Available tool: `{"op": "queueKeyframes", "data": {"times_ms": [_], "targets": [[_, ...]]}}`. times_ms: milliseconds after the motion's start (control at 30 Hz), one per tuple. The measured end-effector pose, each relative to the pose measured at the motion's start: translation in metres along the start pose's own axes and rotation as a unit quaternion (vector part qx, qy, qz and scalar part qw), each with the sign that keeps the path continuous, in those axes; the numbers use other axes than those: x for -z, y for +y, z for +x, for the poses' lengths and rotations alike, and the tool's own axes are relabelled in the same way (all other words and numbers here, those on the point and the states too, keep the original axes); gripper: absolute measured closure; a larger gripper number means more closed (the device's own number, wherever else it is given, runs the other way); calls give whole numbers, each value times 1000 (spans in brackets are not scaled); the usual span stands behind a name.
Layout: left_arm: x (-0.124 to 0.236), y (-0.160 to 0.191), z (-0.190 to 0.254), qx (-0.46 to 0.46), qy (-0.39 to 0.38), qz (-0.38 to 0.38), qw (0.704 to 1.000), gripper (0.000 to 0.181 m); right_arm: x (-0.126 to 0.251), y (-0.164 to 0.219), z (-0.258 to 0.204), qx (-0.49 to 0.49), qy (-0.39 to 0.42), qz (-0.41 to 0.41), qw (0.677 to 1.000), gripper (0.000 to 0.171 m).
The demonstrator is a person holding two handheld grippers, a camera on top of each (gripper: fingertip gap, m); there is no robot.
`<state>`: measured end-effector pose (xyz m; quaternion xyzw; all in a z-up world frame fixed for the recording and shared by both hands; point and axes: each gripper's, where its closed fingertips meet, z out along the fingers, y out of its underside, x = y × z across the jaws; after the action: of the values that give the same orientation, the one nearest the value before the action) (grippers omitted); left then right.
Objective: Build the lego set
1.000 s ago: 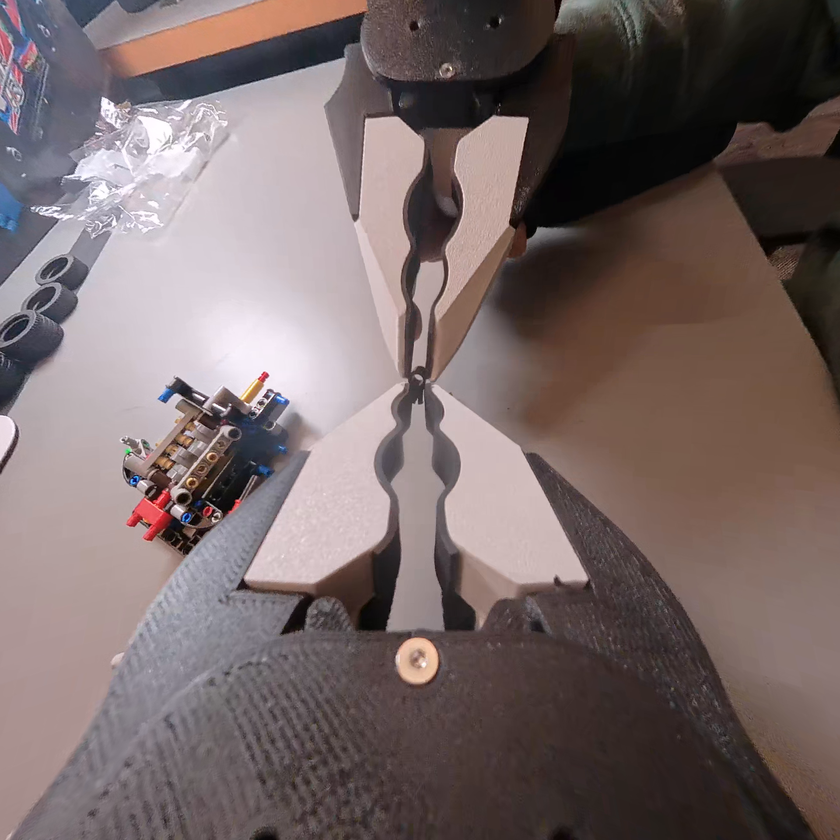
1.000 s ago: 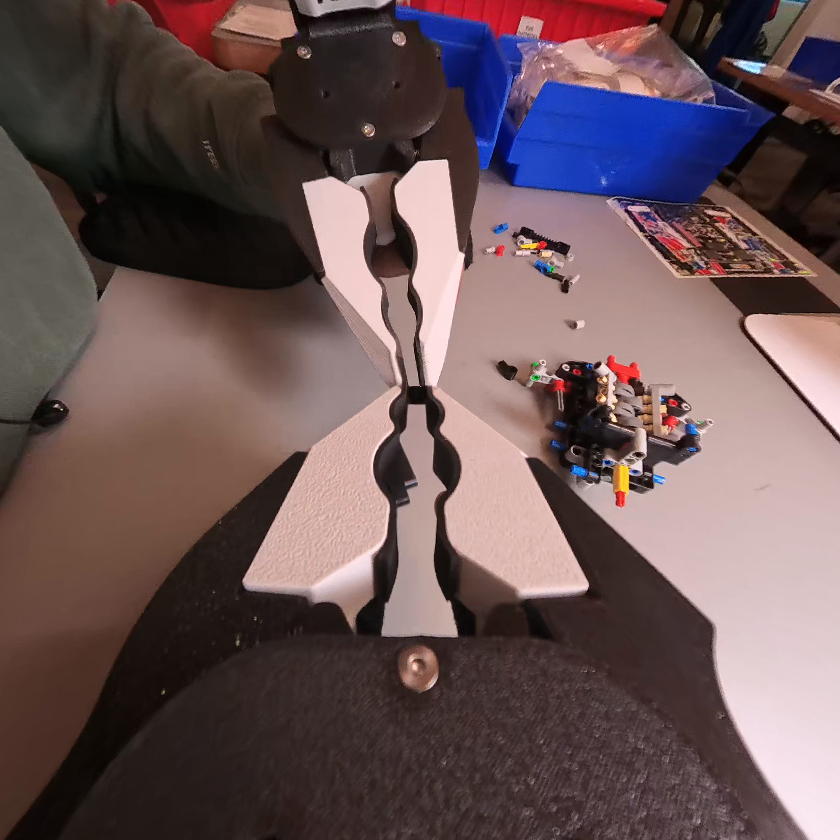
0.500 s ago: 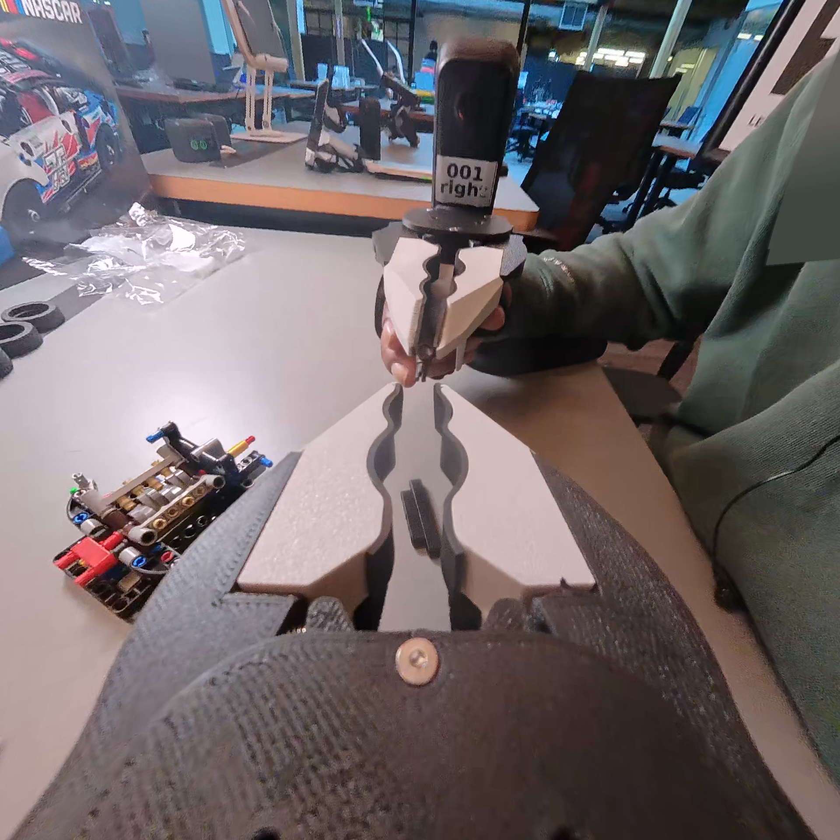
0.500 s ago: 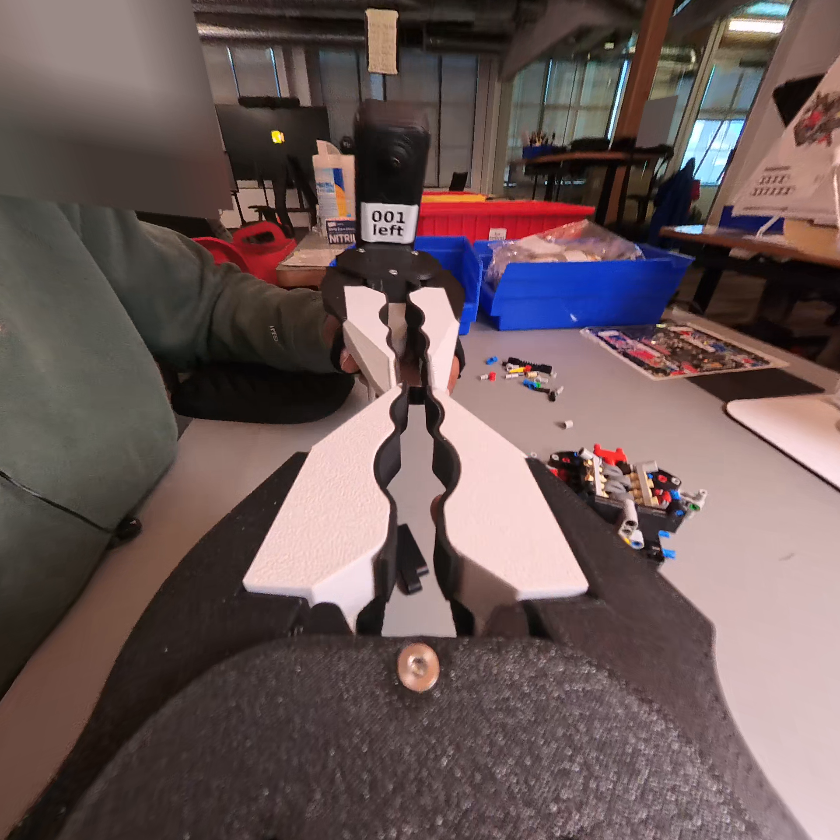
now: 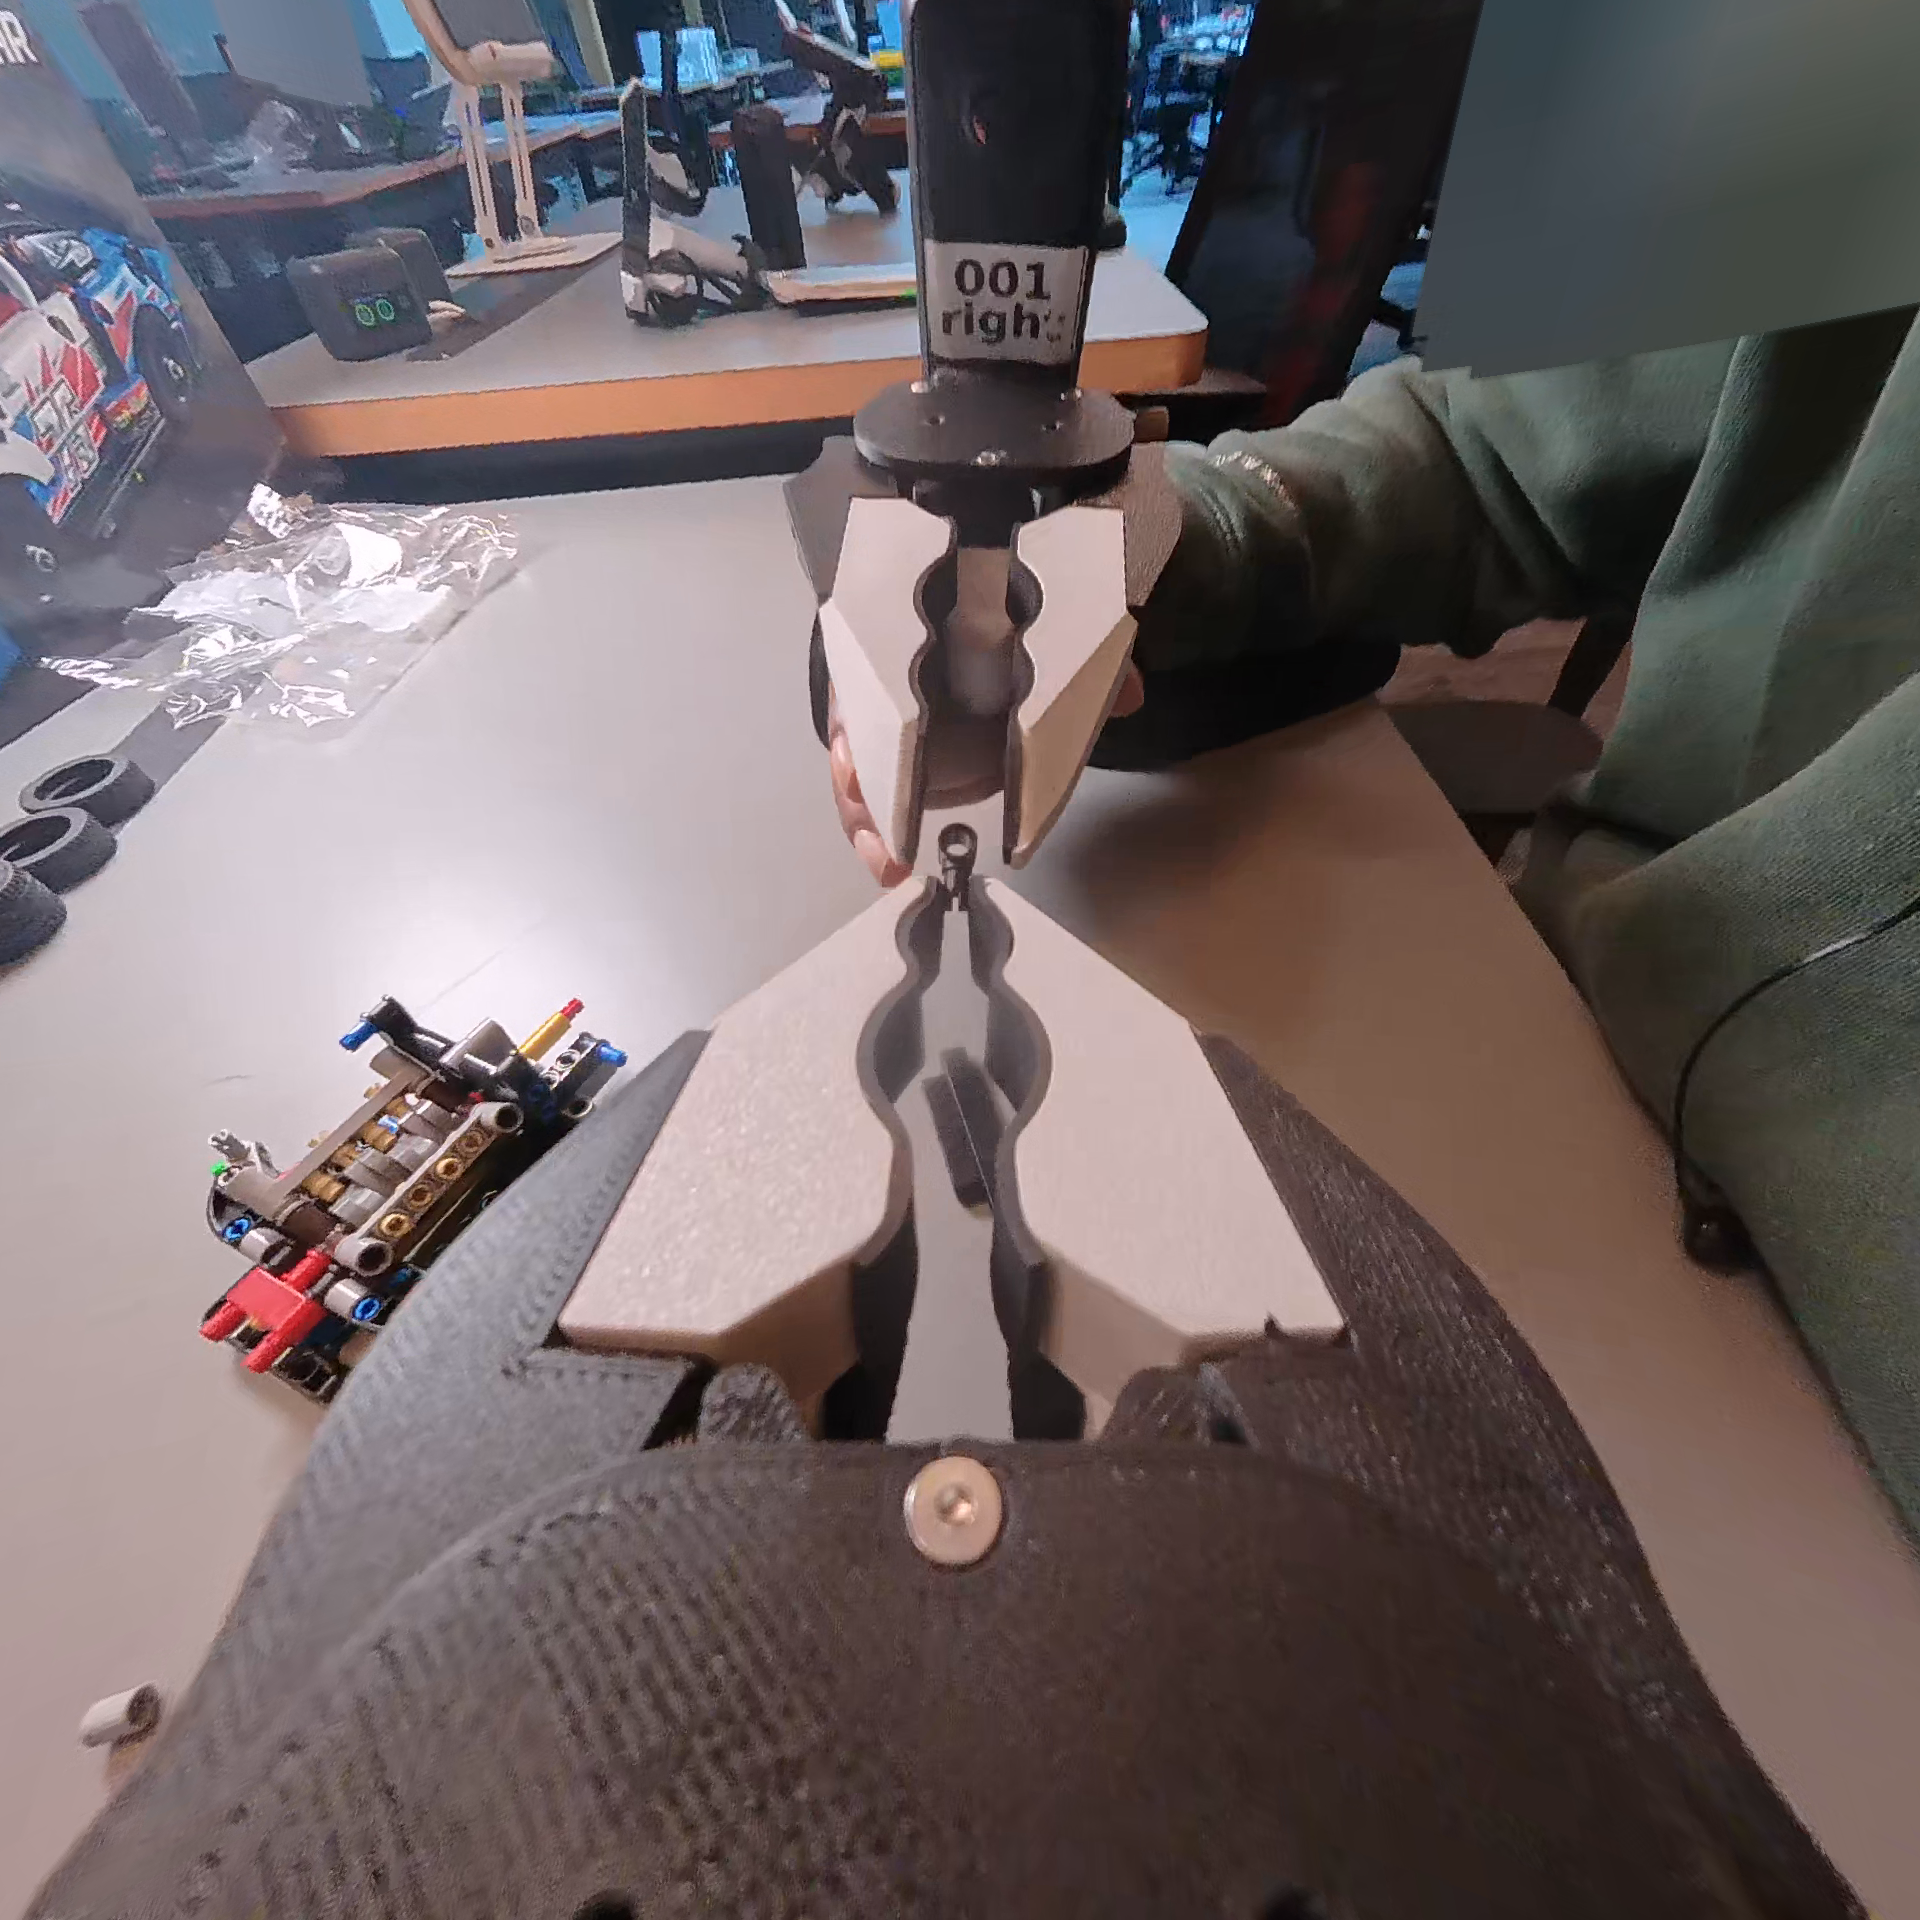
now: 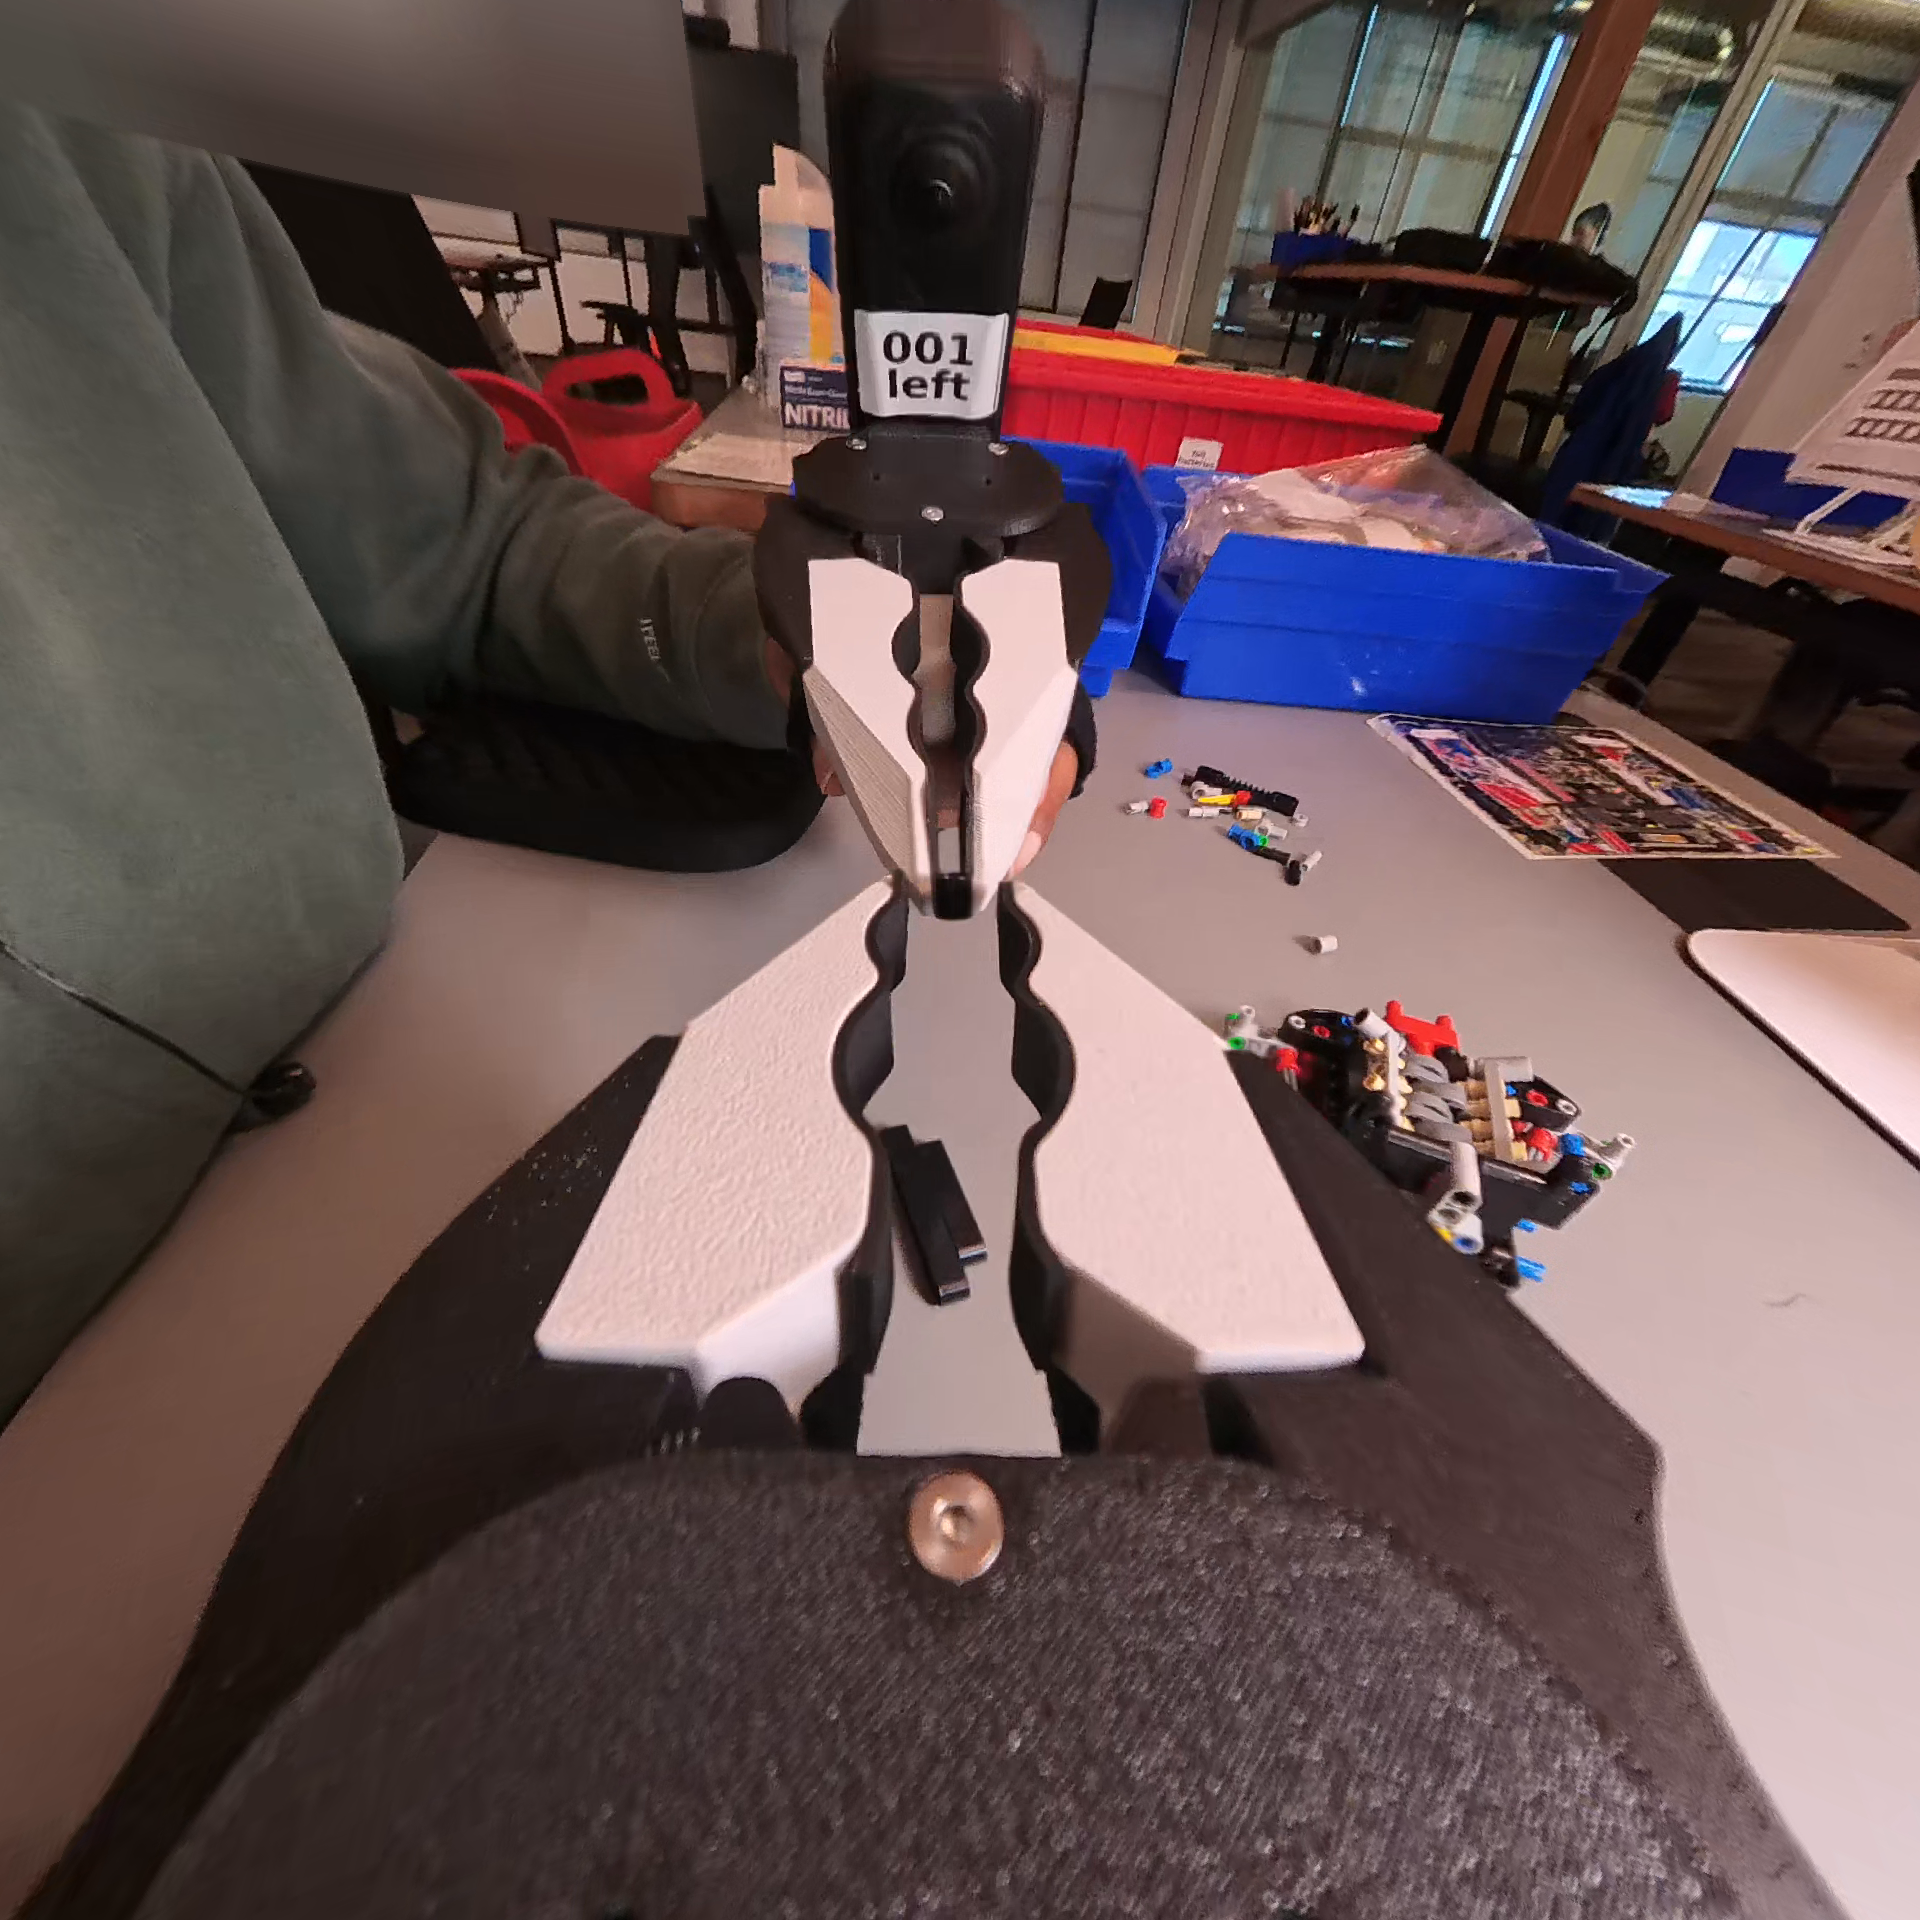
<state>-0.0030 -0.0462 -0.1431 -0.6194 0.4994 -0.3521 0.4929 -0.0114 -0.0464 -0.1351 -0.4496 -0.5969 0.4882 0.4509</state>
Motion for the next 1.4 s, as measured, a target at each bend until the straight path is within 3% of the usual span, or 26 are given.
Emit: {"op": "queueKeyframes", "data": {"times_ms": [167, 400, 467, 600, 733, 1000, 1133, 1233, 1400], "targets": [[-2, 4, 2, -17, -2, -17, 1000, 179, -2, 4, -2, 8, -1, -13, 1000, 165], [-2, 6, -1, -5, -5, -15, 1000, 178, -2, 6, 0, 7, 3, -26, 1000, 165], [-2, 11, -4, 15, -4, -21, 1000, 167, 0, 7, 4, 5, 9, -31, 999, 165], [-4, 47, -4, 37, 15, -111, 993, 160, 14, 14, 19, 1, 26, -56, 998, 166], [-11, 83, 7, 16, 28, -210, 977, 160, 22, 60, 14, 47, -1, -180, 983, 166], [-16, 101, 5, -7, 3, -270, 963, 165, 19, 94, 3, 76, -24, -268, 960, 166], [-17, 101, 6, 47, 17, -261, 964, 166, 20, 98, 4, 82, -19, -278, 957, 165], [-16, 96, 13, 147, 61, -232, 960, 166, 19, 94, 5, 83, -16, -269, 960, 166], [-9, 71, 16, 338, 148, -144, 918, 167, 24, 73, 8, 93, -11, -221, 971, 166]]}}
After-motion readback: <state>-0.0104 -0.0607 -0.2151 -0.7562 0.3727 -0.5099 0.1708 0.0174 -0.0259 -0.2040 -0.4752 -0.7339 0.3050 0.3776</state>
